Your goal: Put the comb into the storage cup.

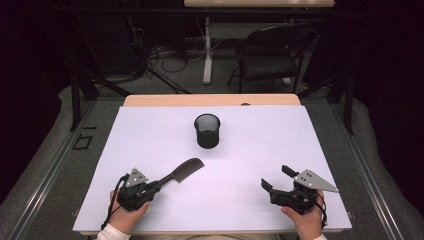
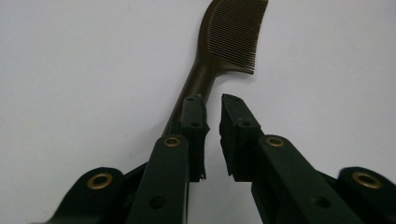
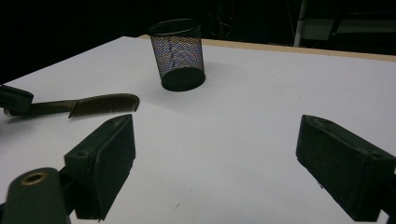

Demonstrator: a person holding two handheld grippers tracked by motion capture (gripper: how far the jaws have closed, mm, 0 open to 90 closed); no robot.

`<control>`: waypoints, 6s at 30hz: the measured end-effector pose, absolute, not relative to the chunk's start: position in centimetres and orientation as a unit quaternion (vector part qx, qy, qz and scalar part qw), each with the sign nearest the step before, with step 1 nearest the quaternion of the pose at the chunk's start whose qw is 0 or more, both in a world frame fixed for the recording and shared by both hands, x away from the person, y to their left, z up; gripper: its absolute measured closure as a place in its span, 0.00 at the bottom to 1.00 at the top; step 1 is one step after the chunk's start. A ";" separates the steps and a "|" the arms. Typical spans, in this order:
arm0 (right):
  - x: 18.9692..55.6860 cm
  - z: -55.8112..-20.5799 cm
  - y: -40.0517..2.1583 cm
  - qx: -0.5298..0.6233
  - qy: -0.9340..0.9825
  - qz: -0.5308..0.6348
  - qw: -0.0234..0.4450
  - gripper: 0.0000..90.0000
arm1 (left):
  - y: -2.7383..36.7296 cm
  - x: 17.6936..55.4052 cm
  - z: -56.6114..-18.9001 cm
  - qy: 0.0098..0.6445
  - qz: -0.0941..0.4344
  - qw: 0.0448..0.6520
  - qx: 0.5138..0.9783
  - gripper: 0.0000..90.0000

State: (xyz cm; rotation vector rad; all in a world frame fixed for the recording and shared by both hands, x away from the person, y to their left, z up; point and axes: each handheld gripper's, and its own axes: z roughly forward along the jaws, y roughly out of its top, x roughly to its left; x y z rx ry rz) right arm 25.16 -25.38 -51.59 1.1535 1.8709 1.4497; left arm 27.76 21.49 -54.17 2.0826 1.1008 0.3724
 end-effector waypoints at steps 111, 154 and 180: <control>25.6 -52.1 -25.4 0.431 0.689 0.536 0.228 0.14 | 23.2 32.3 -48.0 0.401 0.081 0.272 0.871 0.01; 25.5 -52.1 -25.3 0.420 0.701 0.528 0.229 0.09 | 20.7 35.4 -49.0 0.374 0.041 0.150 0.914 0.01; 25.5 -52.2 -25.2 0.416 0.706 0.528 0.225 0.08 | 18.9 36.6 -50.5 0.361 0.034 0.118 0.924 0.04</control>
